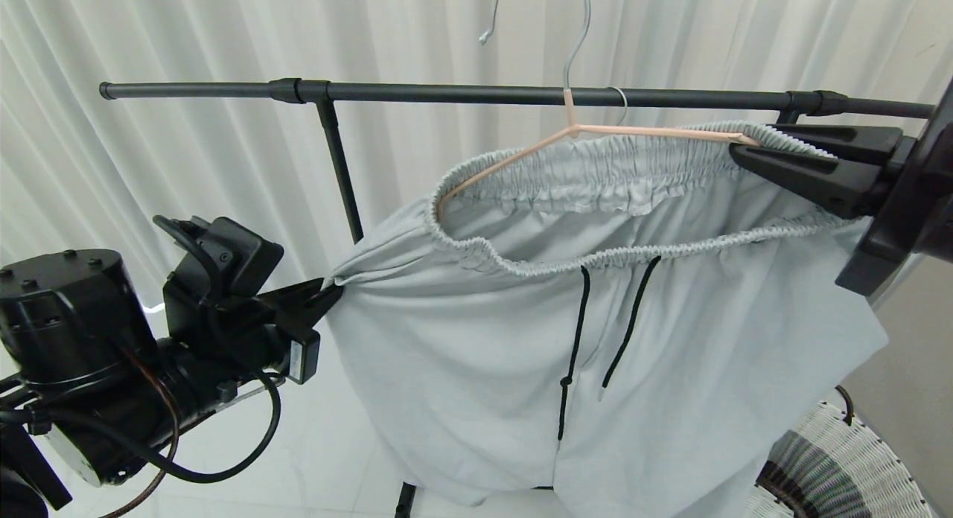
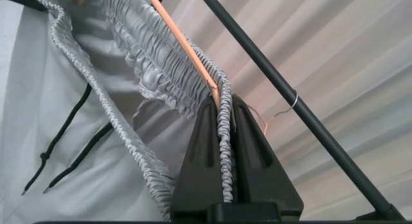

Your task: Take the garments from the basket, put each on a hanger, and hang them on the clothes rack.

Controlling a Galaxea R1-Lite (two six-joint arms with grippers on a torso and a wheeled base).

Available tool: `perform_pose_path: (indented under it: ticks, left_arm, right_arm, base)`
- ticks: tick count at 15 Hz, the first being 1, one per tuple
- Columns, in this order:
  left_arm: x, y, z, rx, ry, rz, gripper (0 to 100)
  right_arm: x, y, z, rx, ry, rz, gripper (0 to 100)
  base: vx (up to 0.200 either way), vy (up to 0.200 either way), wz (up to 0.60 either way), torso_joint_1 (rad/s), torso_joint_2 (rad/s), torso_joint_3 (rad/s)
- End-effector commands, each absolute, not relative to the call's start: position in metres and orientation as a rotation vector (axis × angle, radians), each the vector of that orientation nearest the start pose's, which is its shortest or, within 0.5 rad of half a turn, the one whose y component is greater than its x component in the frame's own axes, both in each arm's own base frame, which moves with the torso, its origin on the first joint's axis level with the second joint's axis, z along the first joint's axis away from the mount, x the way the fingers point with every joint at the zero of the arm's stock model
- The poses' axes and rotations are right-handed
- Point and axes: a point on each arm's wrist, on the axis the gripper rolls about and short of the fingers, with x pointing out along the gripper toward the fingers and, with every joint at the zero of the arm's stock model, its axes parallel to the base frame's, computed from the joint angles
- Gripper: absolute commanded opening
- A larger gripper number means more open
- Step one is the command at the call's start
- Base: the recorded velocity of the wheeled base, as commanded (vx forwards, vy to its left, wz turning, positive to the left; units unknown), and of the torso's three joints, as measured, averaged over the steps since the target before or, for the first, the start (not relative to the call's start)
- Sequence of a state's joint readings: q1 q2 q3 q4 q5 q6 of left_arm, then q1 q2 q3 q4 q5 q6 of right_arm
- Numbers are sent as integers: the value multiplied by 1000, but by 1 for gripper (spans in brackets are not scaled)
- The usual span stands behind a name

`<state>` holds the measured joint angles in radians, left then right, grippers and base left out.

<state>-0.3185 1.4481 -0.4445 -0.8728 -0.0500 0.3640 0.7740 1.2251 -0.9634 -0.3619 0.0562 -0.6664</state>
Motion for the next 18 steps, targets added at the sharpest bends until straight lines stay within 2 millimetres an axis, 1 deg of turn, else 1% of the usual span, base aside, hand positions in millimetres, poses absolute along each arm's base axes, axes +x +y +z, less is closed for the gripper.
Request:
perform_pose_path:
  ticks: [1, 3, 5, 6, 7, 8, 10, 11, 14, 16, 18]
  left_arm:
    - [210, -70, 178, 375, 59, -388, 100]
    - [203, -68, 178, 374, 54, -387, 100]
    - [197, -65, 175, 375, 61, -386, 100]
    - [193, -64, 173, 375, 69, -385, 100]
    - [193, -64, 174, 375, 66, -385, 100]
    - [194, -64, 174, 375, 63, -381, 100]
    - [194, -64, 175, 374, 60, -381, 100]
    - [194, -64, 174, 375, 65, -382, 100]
    - [194, -64, 174, 375, 63, -381, 100]
    - [195, -63, 174, 375, 65, -380, 100]
    - [196, -61, 173, 376, 73, -369, 100]
  right_arm:
    - [134, 132, 320, -592, -368, 762, 0]
    - [132, 126, 319, -595, -353, 718, 0]
    - [128, 116, 315, -591, -329, 662, 0]
    - [124, 106, 312, -574, -314, 633, 0]
    - [120, 98, 309, -572, -302, 598, 0]
    - [115, 84, 307, -573, -288, 529, 0]
    - [108, 69, 305, -574, -260, 467, 0]
    - [102, 59, 305, -579, -235, 429, 0]
    - [91, 42, 302, -577, -194, 350, 0]
    - [82, 30, 297, -584, -163, 270, 0]
    - [77, 22, 295, -591, -126, 208, 0]
  base:
    - [0, 0, 0, 0, 0, 0]
    - [0, 0, 0, 0, 0, 0]
    - [0, 0, 0, 0, 0, 0]
    - [0, 0, 0, 0, 0, 0]
    - [0, 0, 0, 0, 0, 0]
    - [0, 0, 0, 0, 0, 0]
    - [0, 0, 0, 0, 0, 0]
    - [0, 0, 0, 0, 0, 0]
    - [0, 0, 0, 0, 0, 0]
    - [0, 0, 0, 0, 0, 0]
    - [0, 0, 0, 0, 0, 0]
